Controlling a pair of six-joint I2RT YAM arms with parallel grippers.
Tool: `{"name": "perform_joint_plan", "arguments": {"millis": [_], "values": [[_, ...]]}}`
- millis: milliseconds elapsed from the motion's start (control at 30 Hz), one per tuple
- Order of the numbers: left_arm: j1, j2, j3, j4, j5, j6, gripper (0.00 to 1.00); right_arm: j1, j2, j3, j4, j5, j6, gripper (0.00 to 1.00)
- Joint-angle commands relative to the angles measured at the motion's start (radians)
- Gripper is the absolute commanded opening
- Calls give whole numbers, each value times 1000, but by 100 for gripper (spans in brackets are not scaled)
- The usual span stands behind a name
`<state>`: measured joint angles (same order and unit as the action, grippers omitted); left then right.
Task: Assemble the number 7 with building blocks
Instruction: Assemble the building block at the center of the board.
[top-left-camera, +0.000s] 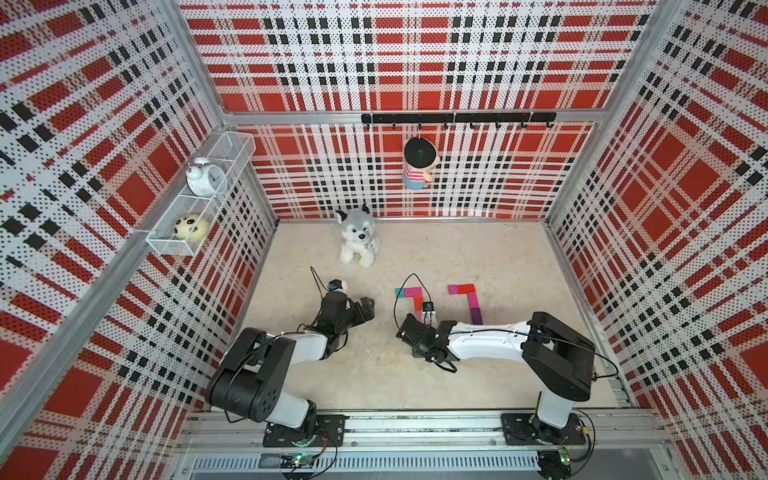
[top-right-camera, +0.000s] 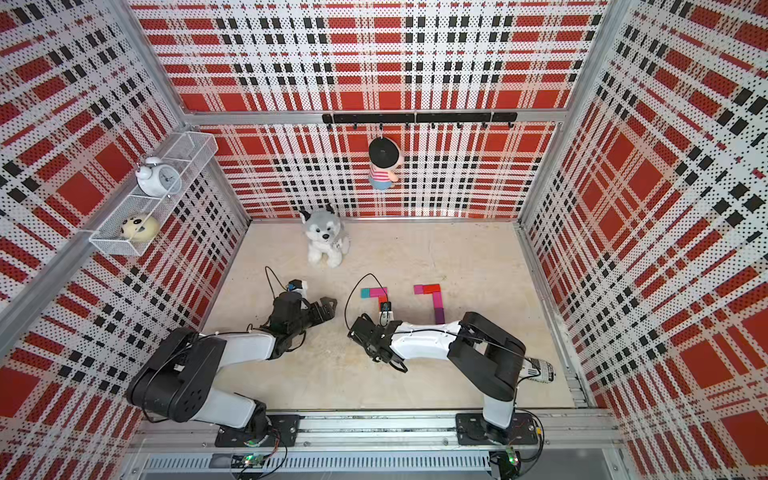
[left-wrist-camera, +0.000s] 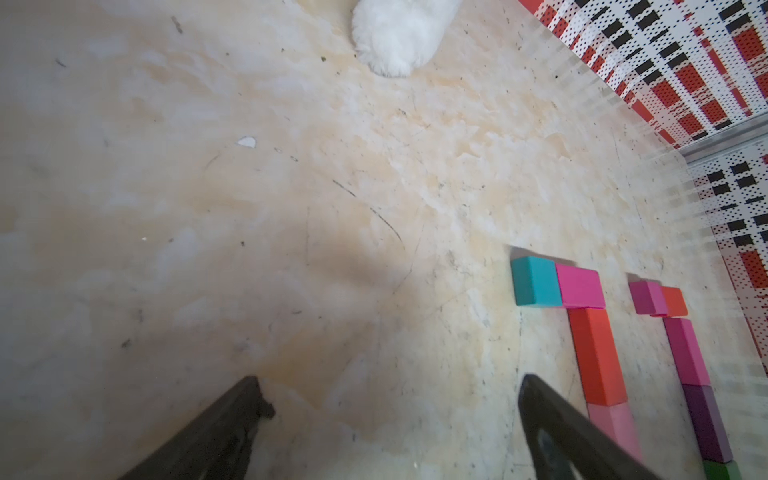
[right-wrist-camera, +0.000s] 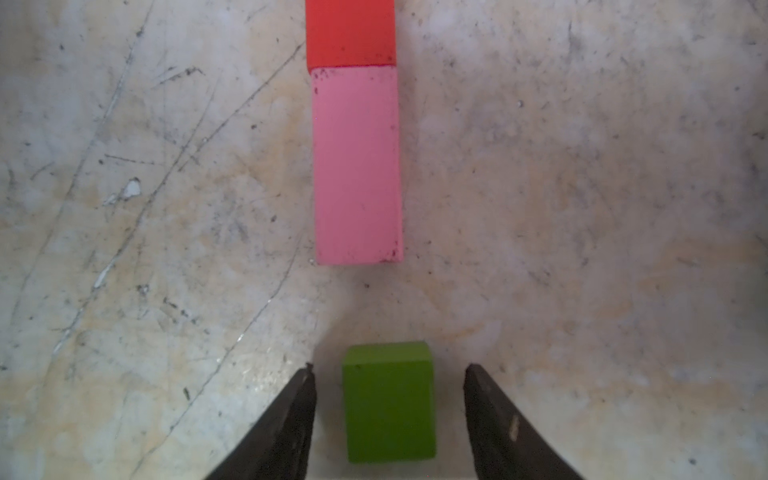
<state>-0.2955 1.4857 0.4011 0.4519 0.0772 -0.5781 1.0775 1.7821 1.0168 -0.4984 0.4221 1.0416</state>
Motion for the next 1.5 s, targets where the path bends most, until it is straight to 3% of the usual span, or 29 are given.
{"name": "perform_joint_plan", "arguments": {"millis": [0,767,1100,1467], "values": [[-2,-20,19,-19,-14,14,98,6,-46,-4,-24,11,-3,58],[4,-32,14,-33,-27,17,98,-28,6,-20,23,-56,-48,46],[6,-38,9,-35,-26,17,98,-31,20,-5,43,-76,-57,34],[7,-41,8,-34,-27,17,98,-35,30,15,49,-75,-63,33]]}}
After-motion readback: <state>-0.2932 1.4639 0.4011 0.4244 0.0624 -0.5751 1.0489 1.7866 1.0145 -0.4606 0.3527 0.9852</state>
